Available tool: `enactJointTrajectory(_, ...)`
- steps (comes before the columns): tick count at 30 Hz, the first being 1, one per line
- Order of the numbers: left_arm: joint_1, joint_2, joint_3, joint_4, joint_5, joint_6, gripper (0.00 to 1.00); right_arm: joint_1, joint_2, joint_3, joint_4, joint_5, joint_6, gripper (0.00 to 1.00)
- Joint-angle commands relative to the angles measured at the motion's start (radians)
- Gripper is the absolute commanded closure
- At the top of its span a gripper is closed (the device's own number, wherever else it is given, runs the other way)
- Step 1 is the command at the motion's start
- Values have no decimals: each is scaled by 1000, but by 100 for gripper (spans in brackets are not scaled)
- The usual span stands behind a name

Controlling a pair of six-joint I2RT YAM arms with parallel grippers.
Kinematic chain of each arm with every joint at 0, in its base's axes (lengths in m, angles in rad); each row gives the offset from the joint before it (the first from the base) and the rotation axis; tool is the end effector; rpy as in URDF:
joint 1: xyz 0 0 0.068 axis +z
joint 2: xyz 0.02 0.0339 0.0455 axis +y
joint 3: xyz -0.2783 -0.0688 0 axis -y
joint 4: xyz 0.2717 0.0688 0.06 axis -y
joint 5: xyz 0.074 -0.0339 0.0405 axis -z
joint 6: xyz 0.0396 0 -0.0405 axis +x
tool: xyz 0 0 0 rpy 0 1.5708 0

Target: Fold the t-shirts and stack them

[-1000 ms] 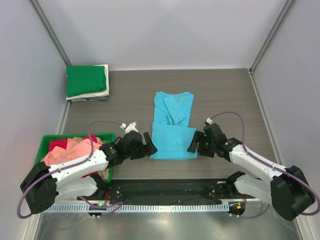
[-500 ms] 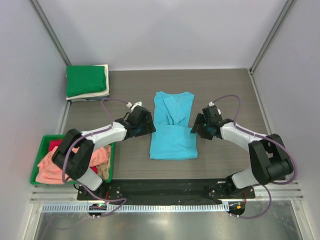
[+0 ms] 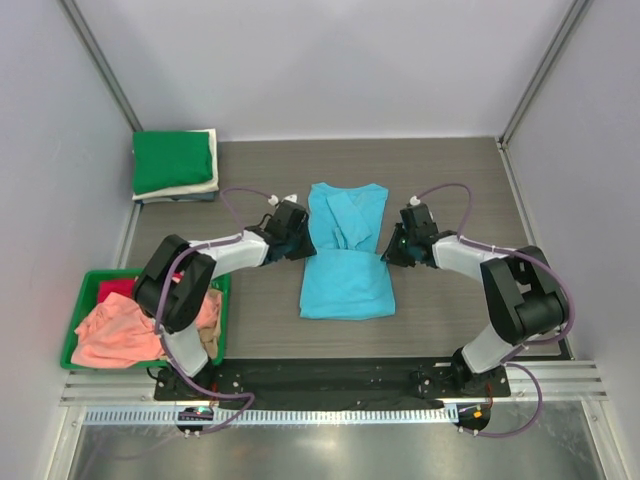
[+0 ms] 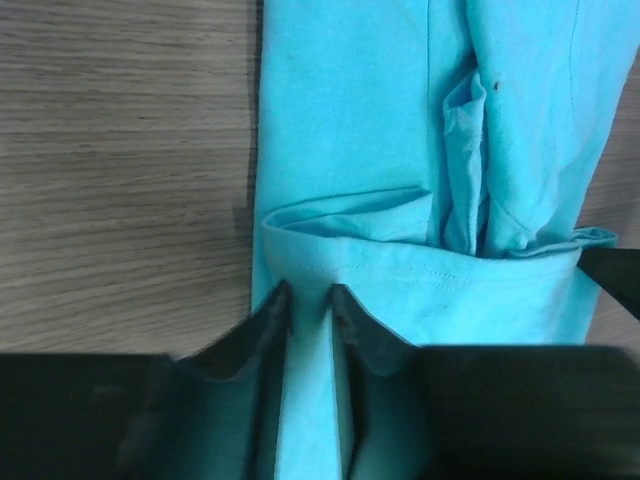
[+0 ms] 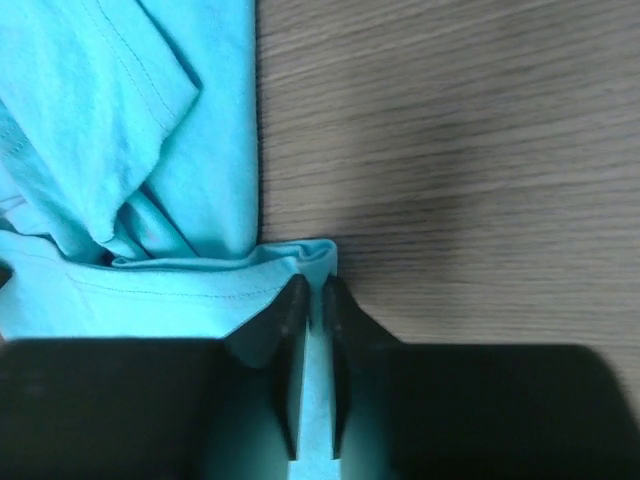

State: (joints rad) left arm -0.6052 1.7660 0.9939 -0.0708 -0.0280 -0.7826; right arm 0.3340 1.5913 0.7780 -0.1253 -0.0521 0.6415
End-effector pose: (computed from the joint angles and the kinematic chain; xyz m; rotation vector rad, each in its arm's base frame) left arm 0.3181 -0.2187 0.1552 -0.2350 2.4918 -0.5828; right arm 0.3046 0.1079 0.1440 0.3719 2.5428 0.4530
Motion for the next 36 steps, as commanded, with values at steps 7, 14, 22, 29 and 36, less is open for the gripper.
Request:
enactJointTrajectory(7,12,-26,78,-6,0,45,100,-13,-19,58,-26,-12,-46,99)
enactJointTrajectory(14,4,-256,104,-136,-12,59,100,2,-238,135,-190,-63,-81,99)
enactJointTrajectory(22,-162,-712,-26,-369,-49,-1,100,123,-722,61,-454,-199,-51,99)
enactJointTrajectory(29,-447,-1244,-412,-474,-49,-295,97,189,-1212,-98,-722,-350,113,87)
enactJointTrajectory(36,-519,-1689,-577,-477,-7,-298,40,189,-1286,-34,-743,-344,115,13)
